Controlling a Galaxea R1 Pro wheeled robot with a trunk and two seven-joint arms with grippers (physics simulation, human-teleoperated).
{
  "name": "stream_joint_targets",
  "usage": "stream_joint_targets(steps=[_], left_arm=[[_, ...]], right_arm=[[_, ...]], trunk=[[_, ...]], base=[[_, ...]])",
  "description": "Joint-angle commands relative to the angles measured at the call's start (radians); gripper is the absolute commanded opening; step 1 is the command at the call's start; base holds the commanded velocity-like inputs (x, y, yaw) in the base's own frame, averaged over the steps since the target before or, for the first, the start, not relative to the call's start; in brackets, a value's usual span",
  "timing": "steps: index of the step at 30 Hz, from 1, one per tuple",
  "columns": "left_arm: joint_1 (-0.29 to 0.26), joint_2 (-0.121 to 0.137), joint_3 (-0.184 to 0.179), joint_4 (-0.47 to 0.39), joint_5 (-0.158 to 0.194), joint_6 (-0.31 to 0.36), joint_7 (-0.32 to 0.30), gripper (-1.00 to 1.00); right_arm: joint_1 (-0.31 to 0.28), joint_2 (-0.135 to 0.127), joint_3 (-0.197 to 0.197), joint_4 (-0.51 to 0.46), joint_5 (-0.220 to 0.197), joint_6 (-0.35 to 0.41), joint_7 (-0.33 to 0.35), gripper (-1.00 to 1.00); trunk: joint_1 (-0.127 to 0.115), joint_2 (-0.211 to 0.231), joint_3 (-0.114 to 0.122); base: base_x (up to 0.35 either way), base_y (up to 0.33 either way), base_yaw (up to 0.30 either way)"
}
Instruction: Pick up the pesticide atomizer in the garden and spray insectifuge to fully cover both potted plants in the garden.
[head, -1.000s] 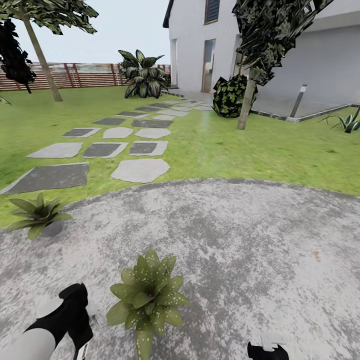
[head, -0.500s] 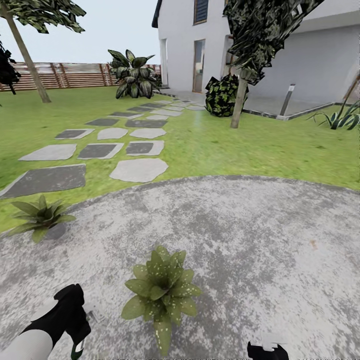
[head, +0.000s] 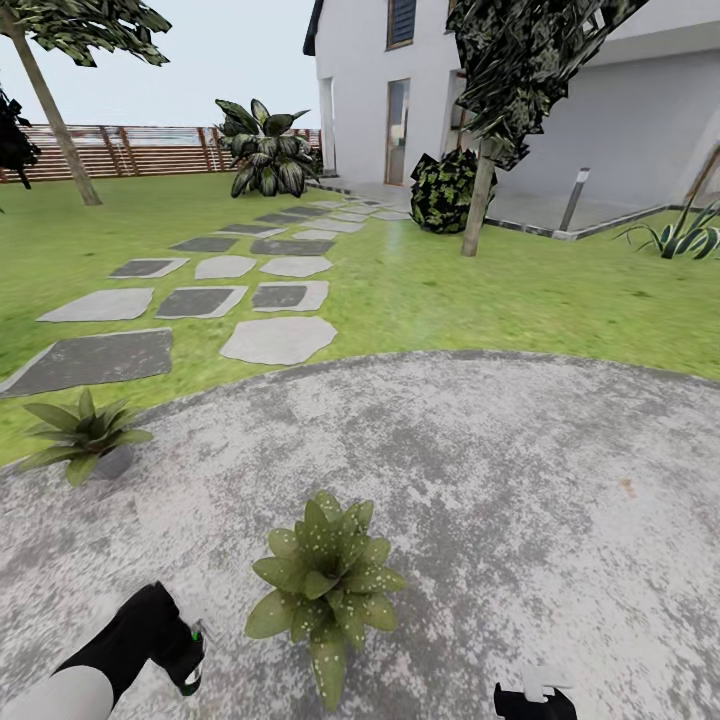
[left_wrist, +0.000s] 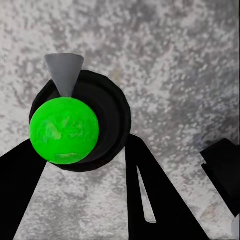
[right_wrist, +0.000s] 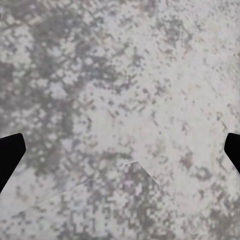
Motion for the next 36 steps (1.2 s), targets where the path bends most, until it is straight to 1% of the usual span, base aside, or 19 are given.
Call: stream_joint_targets(steps=[1,3,5,6,7,8,10,16,19,23,29,36], left_arm=[[0.000,0.002,0.005,0.055,-0.004,-0.031,0.002,-1.00],[0.000,-0.003,0.004,0.107,-0.004,-0.059,0.015,-1.00],[0.000,-0.012,0.005,0.120,-0.001,-0.065,0.038,-1.00],[0.000,-0.036,0.008,0.124,-0.001,-0.066,0.056,-1.00],[0.000,-0.050,0.008,0.125,-0.001,-0.064,0.061,-1.00],[0.000,-0.061,0.008,0.123,-0.001,-0.062,0.063,-1.00],[0.000,-0.071,0.008,0.117,-0.002,-0.060,0.065,-1.00],[-0.002,-0.060,0.006,0.106,-0.004,-0.065,0.066,-1.00],[-0.003,-0.052,0.007,0.080,-0.004,-0.060,0.065,-1.00],[-0.006,-0.050,0.006,0.057,-0.005,-0.054,0.064,-1.00],[-0.013,-0.051,0.005,0.054,-0.006,-0.052,0.063,-1.00],[-0.020,-0.051,0.004,0.054,-0.008,-0.045,0.060,-1.00]], right_arm=[[0.000,0.000,0.009,0.000,-0.010,-0.003,-0.002,1.00],[0.000,0.000,0.009,0.000,-0.009,-0.003,-0.002,1.00],[0.000,0.000,0.009,0.000,-0.010,-0.003,-0.003,1.00],[0.000,0.000,0.009,0.000,-0.011,-0.003,-0.003,1.00],[0.000,0.000,0.009,0.000,-0.011,-0.003,-0.003,1.00],[0.000,0.000,0.009,0.000,-0.011,-0.003,-0.003,1.00],[0.000,0.000,0.009,0.000,-0.011,-0.003,-0.003,1.00],[0.000,0.000,0.009,0.000,-0.011,-0.003,-0.002,1.00],[0.000,0.000,0.007,0.000,-0.011,-0.003,-0.002,1.00],[0.000,-0.003,0.005,-0.001,-0.012,-0.003,-0.003,1.00],[0.000,-0.003,0.004,-0.003,-0.013,-0.003,-0.003,1.00],[0.000,-0.003,0.006,-0.001,-0.011,-0.004,-0.003,1.00]], trunk=[[0.000,0.000,-0.001],[0.000,0.000,-0.001],[0.000,0.000,-0.001],[0.000,0.000,-0.001],[0.000,0.000,-0.002],[0.000,0.000,-0.003],[0.000,0.000,-0.005],[0.000,0.000,-0.009],[0.000,0.000,-0.010],[0.000,0.000,-0.016],[0.023,-0.042,-0.044],[0.023,-0.042,-0.051]], base=[[0.000,0.000,0.000],[0.000,0.000,0.000],[0.000,0.000,0.000],[0.000,0.000,0.013],[0.000,0.000,0.052],[0.000,0.000,0.091],[0.000,0.000,0.117],[0.000,0.000,0.072],[0.000,0.000,0.003],[0.000,0.000,0.000],[0.000,0.000,0.000],[0.000,0.000,0.000]])
